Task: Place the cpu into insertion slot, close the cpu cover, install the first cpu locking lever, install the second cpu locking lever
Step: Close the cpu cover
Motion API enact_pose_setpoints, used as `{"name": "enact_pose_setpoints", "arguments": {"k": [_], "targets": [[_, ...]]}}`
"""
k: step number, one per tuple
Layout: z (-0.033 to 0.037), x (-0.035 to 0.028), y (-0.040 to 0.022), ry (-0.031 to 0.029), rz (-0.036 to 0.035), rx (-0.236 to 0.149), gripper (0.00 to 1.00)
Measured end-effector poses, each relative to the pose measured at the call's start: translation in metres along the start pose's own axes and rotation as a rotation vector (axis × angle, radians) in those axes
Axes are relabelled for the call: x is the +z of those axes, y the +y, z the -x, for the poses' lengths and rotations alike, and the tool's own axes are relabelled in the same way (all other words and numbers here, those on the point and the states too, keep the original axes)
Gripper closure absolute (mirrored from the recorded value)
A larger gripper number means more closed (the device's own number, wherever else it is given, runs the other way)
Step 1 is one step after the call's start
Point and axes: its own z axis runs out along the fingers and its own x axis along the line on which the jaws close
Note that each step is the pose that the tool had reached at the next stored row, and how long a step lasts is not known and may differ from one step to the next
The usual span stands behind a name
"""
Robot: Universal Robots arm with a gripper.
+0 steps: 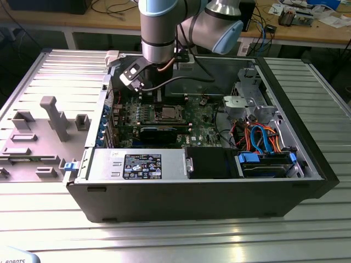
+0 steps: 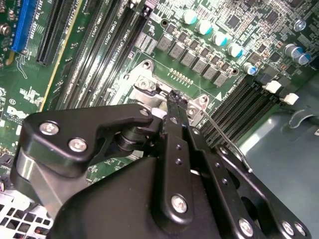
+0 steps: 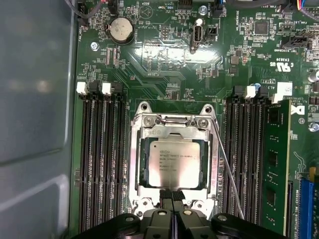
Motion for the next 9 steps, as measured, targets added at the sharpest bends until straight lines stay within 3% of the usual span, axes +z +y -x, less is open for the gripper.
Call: {"name": "enact_pose_setpoints", "arguments": {"k": [3,6,9], "targets": [[0.0002,0.0001,0.0076,-0.0011,-0.0002,0.0,0.88],[0.0001,0.0005,0.0236,-0.0038,-0.0001,0.0,0.88],[0.0001,0.0005,0.0242,-0.0045,-0.0002,0.0,0.88]]}}
